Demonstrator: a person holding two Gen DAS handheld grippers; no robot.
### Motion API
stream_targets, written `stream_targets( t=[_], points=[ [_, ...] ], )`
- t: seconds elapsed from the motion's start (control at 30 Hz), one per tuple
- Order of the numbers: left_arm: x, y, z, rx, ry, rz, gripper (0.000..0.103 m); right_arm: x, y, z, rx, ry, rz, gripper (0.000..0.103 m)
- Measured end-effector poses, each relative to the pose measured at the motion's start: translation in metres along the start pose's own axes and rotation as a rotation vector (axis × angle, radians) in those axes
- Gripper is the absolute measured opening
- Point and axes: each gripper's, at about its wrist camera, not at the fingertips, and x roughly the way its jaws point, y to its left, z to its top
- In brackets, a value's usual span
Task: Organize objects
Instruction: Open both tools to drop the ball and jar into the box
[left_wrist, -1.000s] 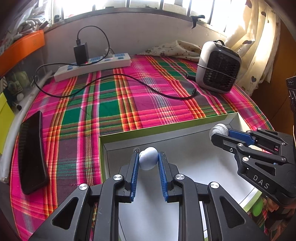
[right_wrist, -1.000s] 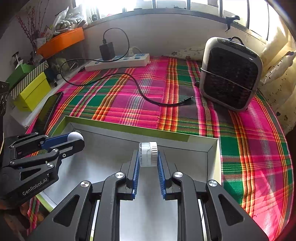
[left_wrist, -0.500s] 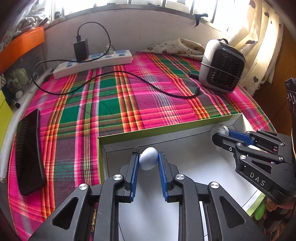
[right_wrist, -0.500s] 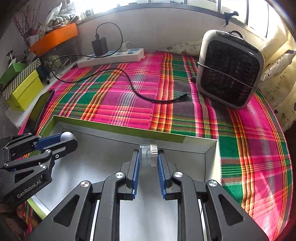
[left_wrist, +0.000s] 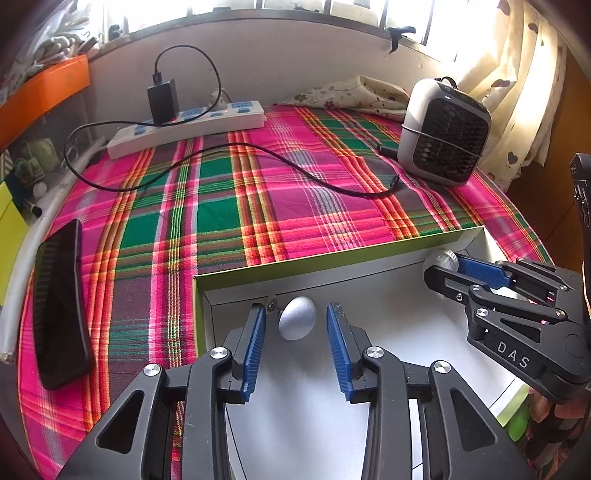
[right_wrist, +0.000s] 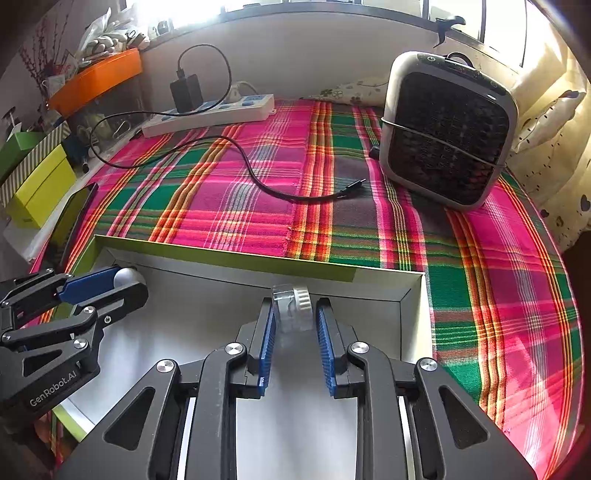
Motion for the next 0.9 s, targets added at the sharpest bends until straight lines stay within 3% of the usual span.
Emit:
stream_targets(
  t=[0.27,0.9],
  points=[
    [-0.007,0.000,-0.002,-0.007,-0.011,0.005,0.041,-0.006,-0.004,-0.001,0.018,-0.021,0.003,0.050],
    [-0.053,-0.006,-0.020,-0.001,-0.094,0.024,0.041,-0.052,-0.004,-0.018,0.039,-0.107,0.005,0.051]
  ],
)
